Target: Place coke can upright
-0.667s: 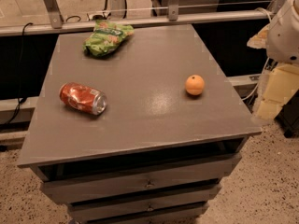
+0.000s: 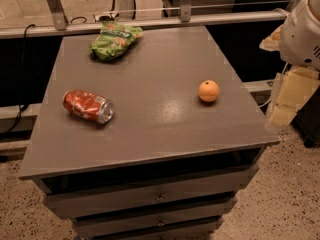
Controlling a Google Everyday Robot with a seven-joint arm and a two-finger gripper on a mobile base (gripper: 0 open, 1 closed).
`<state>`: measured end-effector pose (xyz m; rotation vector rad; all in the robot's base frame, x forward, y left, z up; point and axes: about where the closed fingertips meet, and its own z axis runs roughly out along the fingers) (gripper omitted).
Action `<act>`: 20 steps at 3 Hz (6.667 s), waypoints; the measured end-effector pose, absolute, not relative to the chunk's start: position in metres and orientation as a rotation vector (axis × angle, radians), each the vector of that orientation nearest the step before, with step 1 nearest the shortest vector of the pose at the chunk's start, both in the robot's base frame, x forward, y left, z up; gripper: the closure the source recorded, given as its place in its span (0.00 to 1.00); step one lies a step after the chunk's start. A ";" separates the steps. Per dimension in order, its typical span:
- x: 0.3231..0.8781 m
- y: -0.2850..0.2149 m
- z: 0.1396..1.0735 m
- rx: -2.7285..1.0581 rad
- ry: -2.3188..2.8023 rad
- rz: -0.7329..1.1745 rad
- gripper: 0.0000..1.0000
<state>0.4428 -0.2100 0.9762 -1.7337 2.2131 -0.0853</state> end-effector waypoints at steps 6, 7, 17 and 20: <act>0.560 0.097 0.912 -1.776 2.123 0.306 0.00; 0.564 0.131 0.893 -1.758 2.162 0.312 0.00; 0.610 0.113 0.985 -1.366 1.480 0.952 1.00; 0.561 0.110 0.957 -1.292 1.218 0.992 1.00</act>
Offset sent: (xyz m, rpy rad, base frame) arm 0.0995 0.1717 -0.0395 0.1264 0.0253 0.1177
